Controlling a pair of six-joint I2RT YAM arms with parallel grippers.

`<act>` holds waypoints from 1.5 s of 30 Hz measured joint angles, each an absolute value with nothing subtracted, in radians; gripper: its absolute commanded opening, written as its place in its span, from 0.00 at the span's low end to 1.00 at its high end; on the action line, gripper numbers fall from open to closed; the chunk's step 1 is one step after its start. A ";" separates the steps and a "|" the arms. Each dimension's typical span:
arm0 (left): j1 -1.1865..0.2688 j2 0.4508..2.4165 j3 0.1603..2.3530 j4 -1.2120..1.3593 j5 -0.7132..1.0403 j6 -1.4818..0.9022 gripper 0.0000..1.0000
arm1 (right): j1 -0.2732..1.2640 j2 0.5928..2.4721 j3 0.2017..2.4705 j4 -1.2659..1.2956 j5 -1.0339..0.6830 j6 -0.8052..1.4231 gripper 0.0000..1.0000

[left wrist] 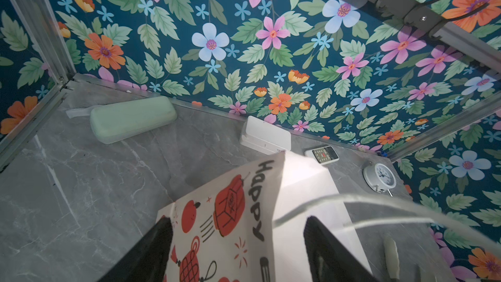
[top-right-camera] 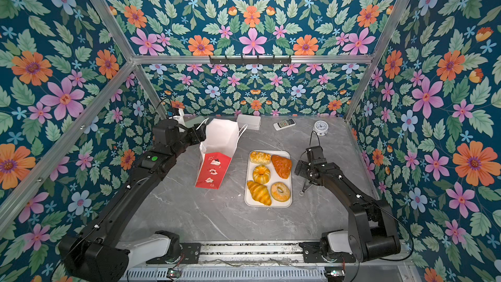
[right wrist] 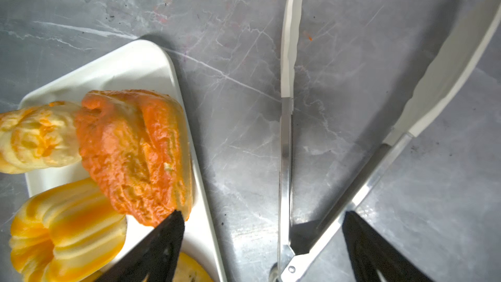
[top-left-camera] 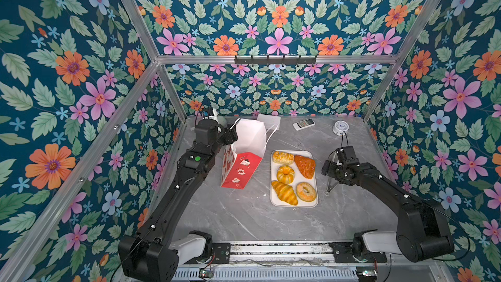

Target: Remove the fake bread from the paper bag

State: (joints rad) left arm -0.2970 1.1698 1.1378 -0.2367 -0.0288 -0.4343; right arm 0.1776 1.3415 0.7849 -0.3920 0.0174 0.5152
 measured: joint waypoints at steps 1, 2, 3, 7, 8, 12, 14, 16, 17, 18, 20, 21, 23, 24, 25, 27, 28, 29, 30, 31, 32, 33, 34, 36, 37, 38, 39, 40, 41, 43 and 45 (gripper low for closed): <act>-0.288 1.159 1.131 -0.242 -0.028 -0.439 0.81 | 0.178 1.341 0.785 -0.395 0.017 0.513 0.92; -0.279 1.151 1.124 -0.244 -0.027 -0.439 0.81 | 0.179 1.342 0.785 -0.397 0.017 0.513 0.92; -0.266 1.140 1.116 -0.244 -0.023 -0.440 0.81 | 0.180 1.343 0.785 -0.398 0.017 0.513 0.92; -0.221 1.106 1.073 -0.245 -0.004 -0.449 0.81 | 0.198 1.345 0.791 -0.406 0.014 0.512 0.92; -0.212 1.101 1.064 -0.247 -0.001 -0.450 0.81 | 0.206 1.343 0.796 -0.411 0.014 0.511 0.92; -0.185 1.089 1.036 -0.248 0.026 -0.466 0.81 | 0.297 1.312 0.863 -0.453 0.011 0.503 0.92; -0.178 1.088 1.033 -0.247 0.039 -0.467 0.82 | 0.368 1.291 0.920 -0.468 -0.003 0.503 0.91; -0.171 1.088 1.032 -0.247 0.054 -0.468 0.81 | 0.445 1.270 0.988 -0.471 -0.033 0.507 0.91; -0.169 1.088 1.032 -0.247 0.054 -0.468 0.81 | 0.476 1.263 1.017 -0.465 -0.053 0.517 0.91; -0.165 1.088 1.032 -0.247 0.059 -0.468 0.81 | 0.511 1.256 1.050 -0.452 -0.086 0.524 0.90; -0.160 1.088 1.032 -0.246 0.063 -0.468 0.82 | 0.554 1.253 1.093 -0.417 -0.155 0.550 0.89; -0.157 1.088 1.032 -0.246 0.069 -0.468 0.82 | 0.574 1.254 1.114 -0.396 -0.181 0.566 0.89; -0.151 1.088 1.032 -0.246 0.075 -0.468 0.82 | 0.603 1.263 1.151 -0.361 -0.226 0.601 0.88; -0.149 1.088 1.032 -0.246 0.077 -0.468 0.82 | 0.614 1.269 1.168 -0.340 -0.250 0.616 0.88; -0.147 1.089 1.031 -0.245 0.077 -0.468 0.82 | 0.625 1.278 1.184 -0.315 -0.279 0.632 0.88; -0.144 1.089 1.029 -0.243 0.084 -0.468 0.82 | 0.633 1.293 1.202 -0.266 -0.335 0.666 0.87; -0.143 1.089 1.028 -0.241 0.084 -0.468 0.82 | 0.634 1.303 1.211 -0.236 -0.358 0.690 0.87; -0.140 1.089 1.026 -0.240 0.087 -0.468 0.82 | 0.633 1.312 1.216 -0.214 -0.368 0.712 0.87; -0.138 1.090 1.024 -0.240 0.093 -0.468 0.82 | 0.633 1.324 1.223 -0.188 -0.390 0.735 0.87; -0.138 1.090 1.023 -0.240 0.097 -0.468 0.82 | 0.633 1.338 1.235 -0.166 -0.413 0.758 0.87; -0.137 1.089 1.021 -0.239 0.100 -0.468 0.82 | 0.635 1.352 1.246 -0.148 -0.432 0.776 0.87; -0.136 1.089 1.020 -0.239 0.102 -0.468 0.82 | 0.636 1.369 1.261 -0.120 -0.456 0.796 0.87; -0.136 1.089 1.018 -0.239 0.102 -0.468 0.82 | 0.639 1.388 1.275 -0.094 -0.481 0.818 0.87; -0.135 1.089 1.015 -0.239 0.105 -0.468 0.82 | 0.648 1.424 1.299 -0.050 -0.517 0.855 0.87; -0.134 1.089 1.013 -0.238 0.107 -0.468 0.82 | 0.653 1.447 1.315 -0.033 -0.535 0.875 0.86; -0.133 1.089 1.012 -0.237 0.107 -0.468 0.82 | 0.660 1.466 1.328 -0.017 -0.550 0.891 0.86; -0.133 1.089 1.010 -0.235 0.110 -0.468 0.82 | 0.667 1.489 1.342 -0.002 -0.570 0.904 0.86; -0.132 1.089 1.007 -0.233 0.110 -0.469 0.82 | 0.677 1.510 1.358 0.007 -0.589 0.923 0.86; -0.132 1.089 1.006 -0.233 0.111 -0.471 0.82 | 0.685 1.526 1.370 0.017 -0.604 0.937 0.86; -0.131 1.089 1.005 -0.232 0.113 -0.472 0.82 | 0.701 1.551 1.393 0.026 -0.630 0.949 0.86; -0.130 1.089 1.005 -0.230 0.114 -0.472 0.82 | 0.714 1.564 1.409 0.028 -0.656 0.967 0.85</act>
State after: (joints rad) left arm -0.1299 1.0893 1.0046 -0.2302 0.1143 -0.4717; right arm 0.7136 1.5639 1.4094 0.0280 -0.6563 0.9672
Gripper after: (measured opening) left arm 0.817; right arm 0.855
